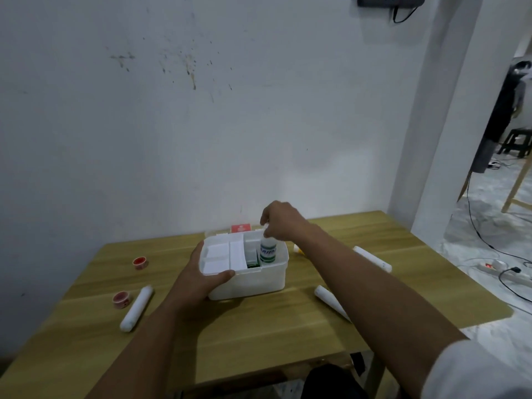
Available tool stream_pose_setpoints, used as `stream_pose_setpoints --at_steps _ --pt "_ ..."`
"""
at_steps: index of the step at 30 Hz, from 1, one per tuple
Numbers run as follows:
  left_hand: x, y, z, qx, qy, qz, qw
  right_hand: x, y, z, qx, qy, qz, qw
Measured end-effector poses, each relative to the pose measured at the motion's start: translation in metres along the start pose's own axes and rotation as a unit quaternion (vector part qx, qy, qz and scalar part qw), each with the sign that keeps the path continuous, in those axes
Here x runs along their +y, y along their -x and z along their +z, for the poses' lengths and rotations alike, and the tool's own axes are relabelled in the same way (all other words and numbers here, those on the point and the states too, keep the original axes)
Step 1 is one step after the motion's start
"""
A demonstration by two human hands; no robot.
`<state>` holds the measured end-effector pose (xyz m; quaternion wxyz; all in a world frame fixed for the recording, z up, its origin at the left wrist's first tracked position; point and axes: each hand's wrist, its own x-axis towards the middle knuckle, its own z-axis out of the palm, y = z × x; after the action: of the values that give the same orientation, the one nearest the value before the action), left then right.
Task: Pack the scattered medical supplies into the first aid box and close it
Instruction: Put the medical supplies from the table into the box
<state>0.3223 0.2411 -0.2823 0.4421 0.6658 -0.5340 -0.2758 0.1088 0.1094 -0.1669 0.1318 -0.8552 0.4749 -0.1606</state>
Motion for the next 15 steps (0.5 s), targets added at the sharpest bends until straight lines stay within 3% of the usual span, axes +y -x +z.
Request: stream_pose_setpoints --at_steps 5,10,15 --pt "-0.001 0.001 0.004 0.002 0.011 0.008 1.0 0.018 0.001 0.026 -0.007 0.029 -0.028 0.999" --pt "0.0 0.0 0.006 0.011 0.014 0.004 1.0 0.028 0.005 0.018 -0.007 -0.03 -0.036 0.999" --pt "-0.005 -0.001 0.003 0.009 0.018 0.006 1.0 0.046 0.005 0.012 0.089 -0.06 -0.011 0.994"
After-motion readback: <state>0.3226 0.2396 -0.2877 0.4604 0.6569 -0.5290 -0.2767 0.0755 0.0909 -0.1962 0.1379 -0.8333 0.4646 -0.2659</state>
